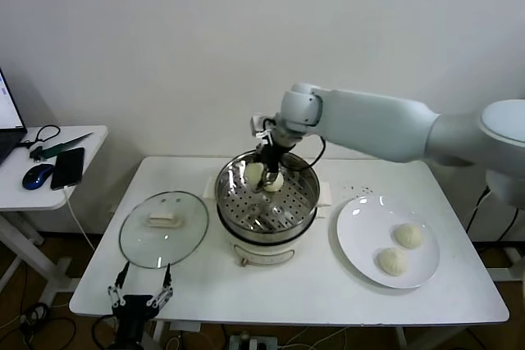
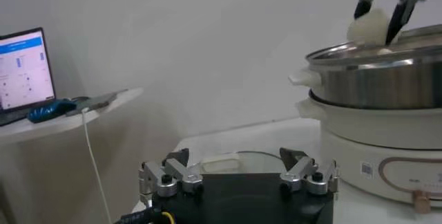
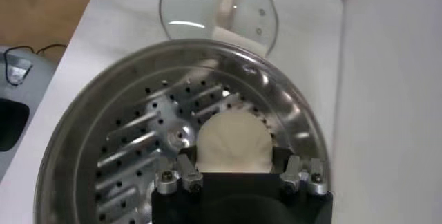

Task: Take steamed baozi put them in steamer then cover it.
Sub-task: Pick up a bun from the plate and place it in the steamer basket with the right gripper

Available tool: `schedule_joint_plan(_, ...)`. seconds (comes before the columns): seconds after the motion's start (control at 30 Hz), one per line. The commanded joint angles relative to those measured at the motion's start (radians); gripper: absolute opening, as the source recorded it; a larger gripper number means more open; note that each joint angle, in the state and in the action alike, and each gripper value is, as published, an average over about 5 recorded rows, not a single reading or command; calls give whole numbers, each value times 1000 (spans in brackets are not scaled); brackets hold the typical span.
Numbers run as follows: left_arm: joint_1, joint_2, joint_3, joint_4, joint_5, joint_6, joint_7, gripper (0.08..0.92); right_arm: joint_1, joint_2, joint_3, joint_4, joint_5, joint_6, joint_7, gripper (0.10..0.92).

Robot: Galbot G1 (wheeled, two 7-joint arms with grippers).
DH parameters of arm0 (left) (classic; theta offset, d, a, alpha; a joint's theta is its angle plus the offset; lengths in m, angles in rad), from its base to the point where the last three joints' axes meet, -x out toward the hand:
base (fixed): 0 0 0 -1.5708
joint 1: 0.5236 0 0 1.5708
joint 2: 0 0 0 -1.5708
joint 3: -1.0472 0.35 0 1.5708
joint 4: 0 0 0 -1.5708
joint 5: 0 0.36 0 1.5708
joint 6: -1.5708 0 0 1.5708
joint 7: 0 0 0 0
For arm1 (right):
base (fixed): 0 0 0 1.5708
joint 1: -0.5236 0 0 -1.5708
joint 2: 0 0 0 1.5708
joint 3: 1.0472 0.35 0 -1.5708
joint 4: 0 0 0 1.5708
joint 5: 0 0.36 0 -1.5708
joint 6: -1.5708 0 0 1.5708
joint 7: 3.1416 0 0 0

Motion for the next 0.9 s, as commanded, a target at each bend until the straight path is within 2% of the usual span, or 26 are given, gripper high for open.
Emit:
schedule_joint_plan(0.03, -1, 1, -2, 3, -8, 1, 0, 823, -77, 67, -6, -22, -17, -12, 22, 696)
schedule_joint_plan(0.37, -8, 2, -5, 13, -7, 3, 0, 823, -81, 68, -2, -56, -33, -5, 5, 712)
schedule_joint_plan(0.6, -12, 1, -3, 15, -6, 4, 0, 823, -88, 65, 3, -59, -38, -11, 12, 812)
schedule_joint_plan(0.67, -12, 1, -3, 15, -6, 4, 0, 823, -82, 59, 6, -53, -38, -11, 7, 819)
schedule_joint_plan(0.9, -5, 3, -4, 17, -6, 1, -1, 823, 6, -32, 10, 5, -38, 15, -54, 823)
